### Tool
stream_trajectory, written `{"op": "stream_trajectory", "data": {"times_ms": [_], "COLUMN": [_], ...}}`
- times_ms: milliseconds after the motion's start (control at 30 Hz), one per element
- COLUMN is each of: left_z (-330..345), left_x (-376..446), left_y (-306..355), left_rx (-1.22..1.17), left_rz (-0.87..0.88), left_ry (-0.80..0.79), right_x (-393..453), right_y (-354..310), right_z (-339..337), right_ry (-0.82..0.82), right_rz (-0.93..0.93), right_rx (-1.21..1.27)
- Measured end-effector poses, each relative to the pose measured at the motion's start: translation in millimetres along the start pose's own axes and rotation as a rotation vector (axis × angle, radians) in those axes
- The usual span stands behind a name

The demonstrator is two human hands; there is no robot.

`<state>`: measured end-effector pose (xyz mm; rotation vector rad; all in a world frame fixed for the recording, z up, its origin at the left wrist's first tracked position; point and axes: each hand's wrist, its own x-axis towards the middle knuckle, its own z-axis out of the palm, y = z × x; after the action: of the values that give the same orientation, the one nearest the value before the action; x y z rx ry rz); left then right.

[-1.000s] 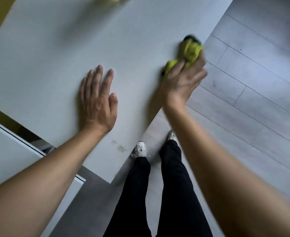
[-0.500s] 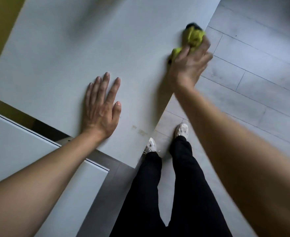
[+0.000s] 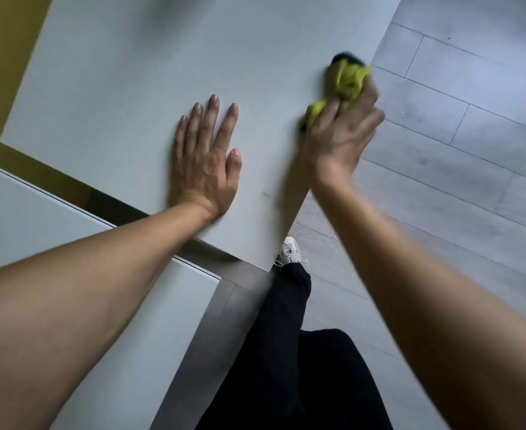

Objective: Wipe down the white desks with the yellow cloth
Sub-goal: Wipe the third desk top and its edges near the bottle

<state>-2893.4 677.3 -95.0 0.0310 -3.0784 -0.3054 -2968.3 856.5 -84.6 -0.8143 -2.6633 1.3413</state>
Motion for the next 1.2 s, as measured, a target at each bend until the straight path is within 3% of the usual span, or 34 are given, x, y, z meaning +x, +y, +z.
{"op": "stream_trajectory", "data": {"times_ms": [200,300,733,833,1033,1200], "left_z": [3,5,1,1,0,-1], "left_x": [-1,-1,1,2,0,3], "left_y": [-3,-3,-3,-1,-2,1], "left_rx": [0.02,0.021,0.05,0.053,0.058,0.052], "left_rz": [0.007,0.009,-0.038,-0.034,-0.04,-0.03], "left_ry": [0.016,0.005,-0.047,-0.051,-0.03,-0.048], "right_x": [-163,-203,-48,-81,-239,-247], "right_y": [47,56,15,25,69,81], "right_z": [-14,-16,3,0,-8,-9], "right_ry": [-0.062,-0.068,0.056,0.078,0.02,0.016], "right_rz": [0.02,0.045,0.013,0.019,0.005,-0.028], "right_rx": [0.032,0.002,-0.024,0.041,0.093,0.025]}}
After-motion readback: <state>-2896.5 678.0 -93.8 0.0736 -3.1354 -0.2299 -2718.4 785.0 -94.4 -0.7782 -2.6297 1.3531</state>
